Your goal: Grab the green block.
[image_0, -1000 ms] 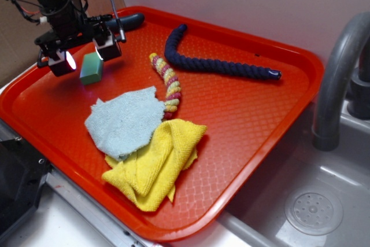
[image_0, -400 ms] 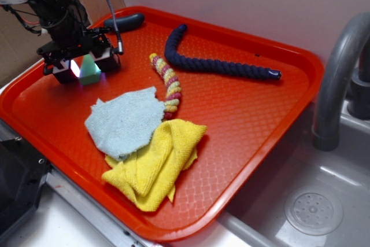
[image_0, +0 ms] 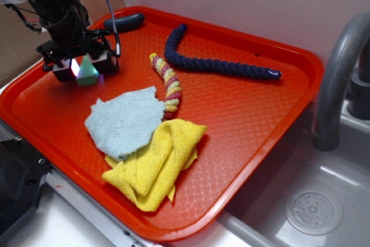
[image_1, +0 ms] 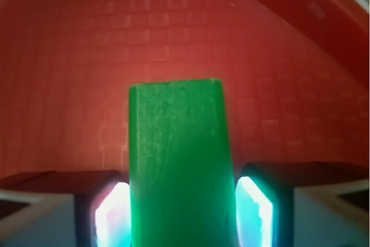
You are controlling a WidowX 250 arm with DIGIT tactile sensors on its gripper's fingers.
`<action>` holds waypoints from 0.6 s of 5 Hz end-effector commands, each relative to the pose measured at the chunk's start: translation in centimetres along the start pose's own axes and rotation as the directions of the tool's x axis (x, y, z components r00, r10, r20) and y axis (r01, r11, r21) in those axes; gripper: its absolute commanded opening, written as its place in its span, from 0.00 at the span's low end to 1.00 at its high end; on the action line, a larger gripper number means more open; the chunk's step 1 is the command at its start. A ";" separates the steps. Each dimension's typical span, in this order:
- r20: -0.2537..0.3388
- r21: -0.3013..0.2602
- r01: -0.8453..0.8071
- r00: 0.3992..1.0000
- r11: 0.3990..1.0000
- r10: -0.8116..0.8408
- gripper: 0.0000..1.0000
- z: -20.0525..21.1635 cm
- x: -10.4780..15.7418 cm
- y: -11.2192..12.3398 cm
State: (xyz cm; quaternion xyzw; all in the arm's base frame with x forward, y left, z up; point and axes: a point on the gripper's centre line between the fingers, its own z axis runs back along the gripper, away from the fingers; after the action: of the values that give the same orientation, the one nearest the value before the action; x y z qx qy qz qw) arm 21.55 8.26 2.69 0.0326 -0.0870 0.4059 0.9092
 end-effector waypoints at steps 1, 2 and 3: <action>0.000 -0.152 0.317 0.947 0.936 -0.320 0.00 11.8 0.0 -3.5; 0.024 -0.269 0.410 0.907 0.871 -0.420 0.00 17.5 -3.1 -4.7; 0.050 -0.365 0.457 0.880 0.811 -0.473 0.00 21.5 -5.9 -5.2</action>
State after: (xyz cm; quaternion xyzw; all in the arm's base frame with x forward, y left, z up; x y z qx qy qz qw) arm 19.07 -4.03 21.32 -0.1200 -0.1111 0.1522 0.9747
